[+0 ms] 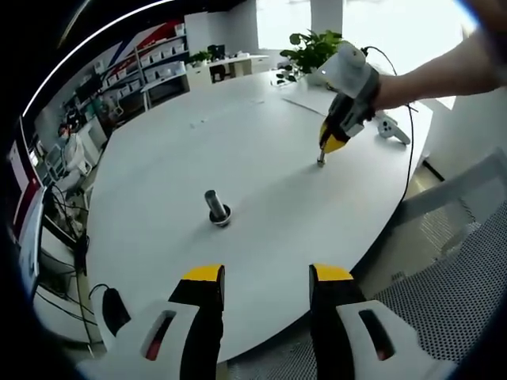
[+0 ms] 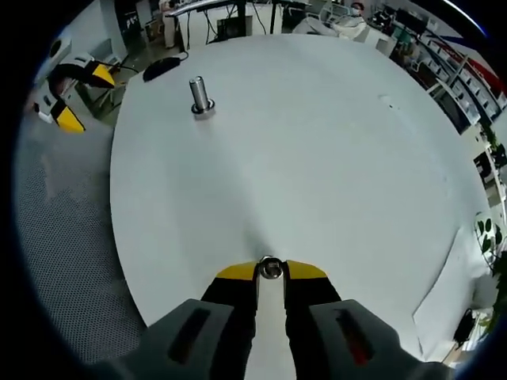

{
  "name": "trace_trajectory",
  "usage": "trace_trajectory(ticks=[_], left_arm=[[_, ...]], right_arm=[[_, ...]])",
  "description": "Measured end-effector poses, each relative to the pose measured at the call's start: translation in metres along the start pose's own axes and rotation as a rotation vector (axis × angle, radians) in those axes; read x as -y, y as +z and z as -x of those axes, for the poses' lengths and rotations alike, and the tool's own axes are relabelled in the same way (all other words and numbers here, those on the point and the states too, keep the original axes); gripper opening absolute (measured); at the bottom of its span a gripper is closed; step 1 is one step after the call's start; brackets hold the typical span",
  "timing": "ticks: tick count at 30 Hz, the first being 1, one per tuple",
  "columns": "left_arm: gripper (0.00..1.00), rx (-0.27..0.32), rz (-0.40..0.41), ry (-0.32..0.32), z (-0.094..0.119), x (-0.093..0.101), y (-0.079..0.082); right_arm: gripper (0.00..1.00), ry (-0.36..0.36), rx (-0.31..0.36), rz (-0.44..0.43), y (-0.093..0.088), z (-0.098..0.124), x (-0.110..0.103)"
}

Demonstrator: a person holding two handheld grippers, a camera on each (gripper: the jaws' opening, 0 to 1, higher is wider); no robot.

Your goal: Place the washer onto the threaded stud by aligning its center hole with the stud, sliding it down to the base, and recovering from edge contact or off-axis alignment until the washer reaches the visible bottom stop.

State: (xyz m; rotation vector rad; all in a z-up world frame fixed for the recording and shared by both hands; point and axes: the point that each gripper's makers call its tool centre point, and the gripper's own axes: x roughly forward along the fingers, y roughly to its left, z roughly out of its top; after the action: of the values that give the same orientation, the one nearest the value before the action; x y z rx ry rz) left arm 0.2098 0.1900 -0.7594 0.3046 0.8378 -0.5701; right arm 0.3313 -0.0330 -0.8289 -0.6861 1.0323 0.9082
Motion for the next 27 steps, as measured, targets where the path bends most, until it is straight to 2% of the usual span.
trace_trajectory(ticks=[3,5,9,10,20,27], left_arm=[[0.41,-0.002,-0.001,-0.002,0.0,0.001,0.0],[0.41,-0.003,-0.001,-0.003,0.0,0.001,-0.001],[0.41,-0.006,-0.002,-0.008,-0.001,0.002,-0.001],[0.41,-0.008,-0.004,-0.008,-0.001,0.002,-0.001],[0.41,-0.014,-0.003,-0.016,-0.001,0.004,-0.002],[0.41,-0.016,-0.006,-0.022,-0.002,0.005,-0.003]], right_arm=[[0.14,0.009,-0.012,-0.009,-0.003,-0.006,0.0],[0.09,0.014,-0.01,-0.016,-0.004,-0.008,-0.001],[0.1,0.016,-0.021,-0.016,-0.009,-0.015,-0.001],[0.1,0.018,-0.042,-0.019,-0.014,-0.017,0.0],[0.16,0.014,-0.031,-0.026,-0.018,-0.019,0.0],[0.21,-0.011,0.019,-0.048,-0.011,-0.008,0.003]])
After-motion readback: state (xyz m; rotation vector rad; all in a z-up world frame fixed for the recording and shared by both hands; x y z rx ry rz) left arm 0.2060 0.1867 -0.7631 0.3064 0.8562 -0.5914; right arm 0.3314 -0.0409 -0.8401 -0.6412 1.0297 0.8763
